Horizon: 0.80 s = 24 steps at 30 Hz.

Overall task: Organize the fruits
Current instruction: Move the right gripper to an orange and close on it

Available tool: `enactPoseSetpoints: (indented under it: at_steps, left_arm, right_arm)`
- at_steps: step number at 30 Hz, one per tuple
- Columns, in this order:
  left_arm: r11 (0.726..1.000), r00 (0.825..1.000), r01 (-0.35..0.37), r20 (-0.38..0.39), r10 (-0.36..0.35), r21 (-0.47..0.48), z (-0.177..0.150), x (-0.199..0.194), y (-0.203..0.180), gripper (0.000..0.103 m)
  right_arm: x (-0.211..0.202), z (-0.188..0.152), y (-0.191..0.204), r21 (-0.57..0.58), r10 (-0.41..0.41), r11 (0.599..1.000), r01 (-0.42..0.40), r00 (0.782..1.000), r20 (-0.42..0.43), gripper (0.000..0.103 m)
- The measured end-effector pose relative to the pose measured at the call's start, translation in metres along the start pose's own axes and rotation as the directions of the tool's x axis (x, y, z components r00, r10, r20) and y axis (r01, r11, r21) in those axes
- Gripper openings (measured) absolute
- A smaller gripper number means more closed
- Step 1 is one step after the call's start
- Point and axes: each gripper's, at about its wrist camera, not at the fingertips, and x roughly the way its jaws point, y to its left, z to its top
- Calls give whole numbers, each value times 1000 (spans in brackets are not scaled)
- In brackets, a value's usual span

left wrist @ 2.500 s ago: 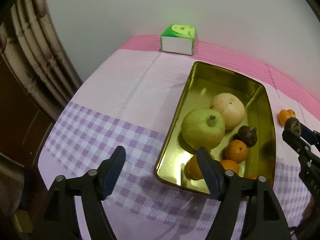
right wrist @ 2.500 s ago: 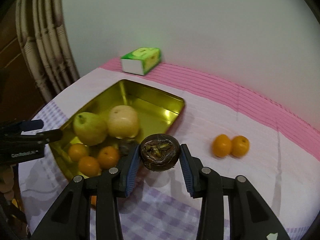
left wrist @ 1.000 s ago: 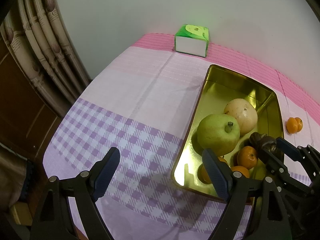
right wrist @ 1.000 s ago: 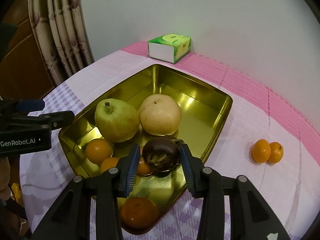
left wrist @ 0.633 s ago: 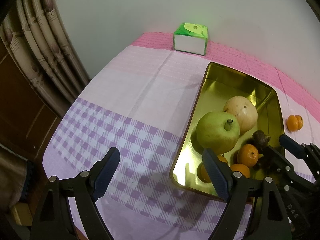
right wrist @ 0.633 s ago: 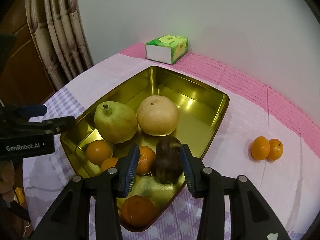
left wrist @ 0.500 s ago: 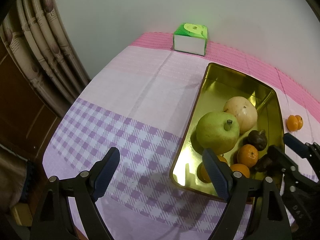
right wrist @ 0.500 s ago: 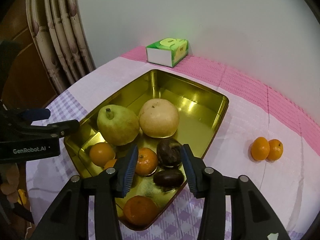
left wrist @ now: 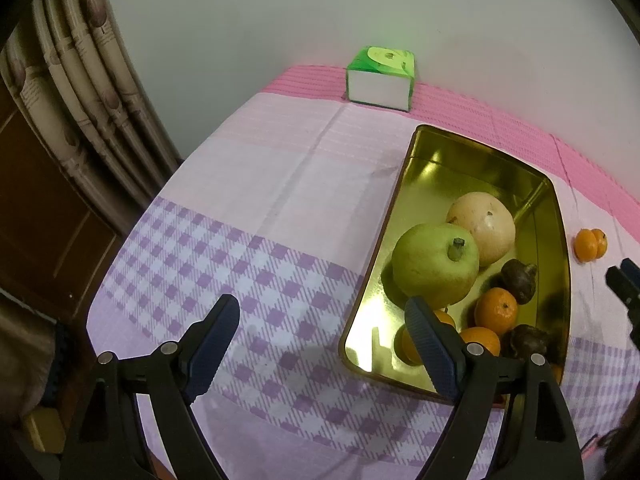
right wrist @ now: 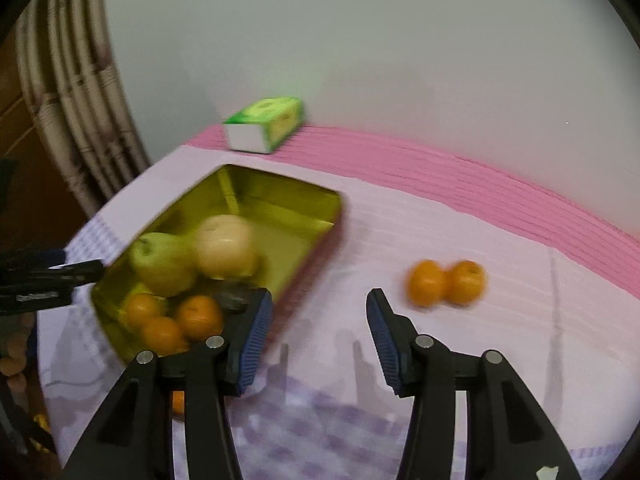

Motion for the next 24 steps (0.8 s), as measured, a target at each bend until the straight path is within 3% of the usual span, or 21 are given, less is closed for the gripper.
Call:
enactPoseSetpoints:
  at_steps: [10, 24]
  left_arm:
    - [1000, 1000, 8, 14, -8, 29, 0, 1, -5, 85]
    - [998, 998, 44, 46, -47, 53, 1, -3, -10, 85]
  right_arm:
    - [16, -14, -68, 82, -115, 990, 118, 993, -40, 47]
    - [57, -15, -87, 68, -140, 987, 145, 987, -79, 43]
